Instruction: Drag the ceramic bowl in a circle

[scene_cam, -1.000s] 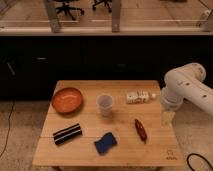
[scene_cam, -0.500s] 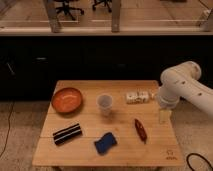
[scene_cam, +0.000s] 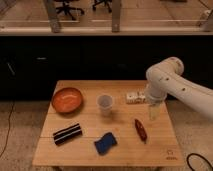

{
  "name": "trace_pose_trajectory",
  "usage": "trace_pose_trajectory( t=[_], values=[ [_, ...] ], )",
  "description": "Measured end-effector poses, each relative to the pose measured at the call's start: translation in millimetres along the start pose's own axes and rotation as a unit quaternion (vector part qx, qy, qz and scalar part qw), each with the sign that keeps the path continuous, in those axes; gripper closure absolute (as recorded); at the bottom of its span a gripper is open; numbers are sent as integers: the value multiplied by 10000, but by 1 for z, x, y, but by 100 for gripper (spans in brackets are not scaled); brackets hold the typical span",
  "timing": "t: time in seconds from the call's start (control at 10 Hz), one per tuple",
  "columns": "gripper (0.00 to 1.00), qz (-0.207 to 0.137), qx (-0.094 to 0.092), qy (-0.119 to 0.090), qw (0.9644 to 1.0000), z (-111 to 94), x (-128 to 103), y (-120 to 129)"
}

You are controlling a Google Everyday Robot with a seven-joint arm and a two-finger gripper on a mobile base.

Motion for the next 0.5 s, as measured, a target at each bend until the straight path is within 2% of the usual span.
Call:
trace_pose_trajectory(
  t=[0.5],
  values=[
    [20,-415,27,42,9991,-5,-45,-19]
  ],
)
